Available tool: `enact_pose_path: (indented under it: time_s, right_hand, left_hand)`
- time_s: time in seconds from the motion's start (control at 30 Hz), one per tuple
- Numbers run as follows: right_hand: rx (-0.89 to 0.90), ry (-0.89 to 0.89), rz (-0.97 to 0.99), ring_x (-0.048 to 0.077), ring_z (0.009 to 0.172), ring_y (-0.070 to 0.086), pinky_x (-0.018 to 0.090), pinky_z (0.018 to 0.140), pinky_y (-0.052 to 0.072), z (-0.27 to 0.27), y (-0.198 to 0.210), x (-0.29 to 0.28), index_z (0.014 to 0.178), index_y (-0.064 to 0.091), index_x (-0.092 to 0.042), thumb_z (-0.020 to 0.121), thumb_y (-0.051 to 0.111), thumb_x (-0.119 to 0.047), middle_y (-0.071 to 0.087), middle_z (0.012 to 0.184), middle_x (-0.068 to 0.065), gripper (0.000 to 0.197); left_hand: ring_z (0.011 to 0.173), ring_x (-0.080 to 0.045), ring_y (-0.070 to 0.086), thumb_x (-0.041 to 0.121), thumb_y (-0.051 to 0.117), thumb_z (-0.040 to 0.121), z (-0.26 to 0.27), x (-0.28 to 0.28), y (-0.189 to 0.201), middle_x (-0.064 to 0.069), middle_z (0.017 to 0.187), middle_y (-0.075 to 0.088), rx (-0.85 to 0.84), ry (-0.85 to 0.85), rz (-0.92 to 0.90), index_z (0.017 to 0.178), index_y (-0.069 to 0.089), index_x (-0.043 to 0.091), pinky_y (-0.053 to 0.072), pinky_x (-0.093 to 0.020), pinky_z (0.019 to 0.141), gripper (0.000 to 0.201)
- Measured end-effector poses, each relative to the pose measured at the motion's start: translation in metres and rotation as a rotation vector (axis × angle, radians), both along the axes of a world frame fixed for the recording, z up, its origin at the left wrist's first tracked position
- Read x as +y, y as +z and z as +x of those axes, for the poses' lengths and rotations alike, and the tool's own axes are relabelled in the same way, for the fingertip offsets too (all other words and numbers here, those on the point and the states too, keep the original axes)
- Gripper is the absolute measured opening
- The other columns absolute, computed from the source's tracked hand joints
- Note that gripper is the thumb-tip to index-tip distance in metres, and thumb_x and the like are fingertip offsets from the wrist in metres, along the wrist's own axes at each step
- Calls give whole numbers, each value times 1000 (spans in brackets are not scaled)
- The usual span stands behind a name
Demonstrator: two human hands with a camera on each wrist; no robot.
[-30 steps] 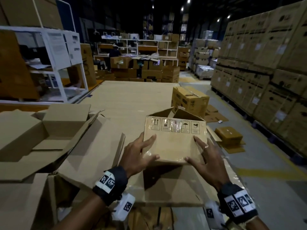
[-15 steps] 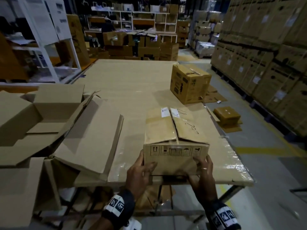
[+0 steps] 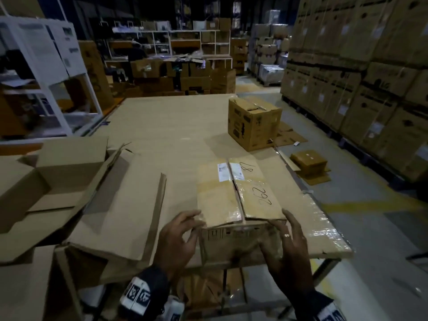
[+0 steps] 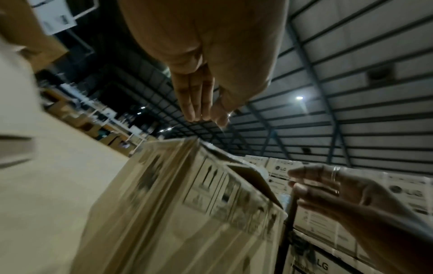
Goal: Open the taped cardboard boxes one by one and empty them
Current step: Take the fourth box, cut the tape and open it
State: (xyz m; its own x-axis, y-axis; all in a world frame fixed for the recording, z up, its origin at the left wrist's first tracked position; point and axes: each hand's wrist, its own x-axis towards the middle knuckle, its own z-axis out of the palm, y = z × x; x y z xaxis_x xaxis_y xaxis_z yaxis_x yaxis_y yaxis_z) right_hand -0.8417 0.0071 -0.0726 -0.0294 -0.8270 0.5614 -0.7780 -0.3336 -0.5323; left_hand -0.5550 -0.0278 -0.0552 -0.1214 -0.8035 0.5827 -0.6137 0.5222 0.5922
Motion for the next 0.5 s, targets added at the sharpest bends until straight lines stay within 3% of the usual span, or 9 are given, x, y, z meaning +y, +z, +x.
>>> enact_pose_path:
  time_s: [0.13,0.23,0.3,0.4,0.5]
  right_hand:
    - [63,74,-67,19,120,54,34,100,44,28,29,-11,123,63,-16,93,55,-44,58,130,2,42]
    - [86,131,-27,13,105,57,20,89,41,40,21,-15,114,63,-25,94,59,-41,60,114,-8,26]
    - [98,123,-23,10,99,58,20,83,44,43,13,-14,108,64,-31,93,58,-43,61,108,-13,20]
    - [108,77,-33,13,106,62,25,85,50,44,2,-14,114,68,-28,93,54,-45,65,118,-8,31]
    - [128,11,-32,19,126,55,34,92,53,41,3,-16,132,62,-17,93,50,-46,60,137,4,50]
  left_hand:
    - [120,-7,61,26,63,96,-15,-44,46,10,135,62,-239,-244,-45,119,72,23,48,-21,98,26]
    - [124,-14,59,37,57,98,-25,-82,60,3,137,62,-474,-346,55,125,70,19,48,-30,101,34]
    - [120,-18,60,41,51,99,-30,-99,64,1,135,63,-604,-391,160,126,68,18,48,-35,99,40]
    - [110,-17,61,41,53,100,-34,-110,63,0,135,62,-741,-471,248,131,64,19,50,-38,94,39]
    - [117,-19,59,41,57,100,-36,-117,64,0,142,58,-764,-533,254,137,60,20,47,-32,97,44]
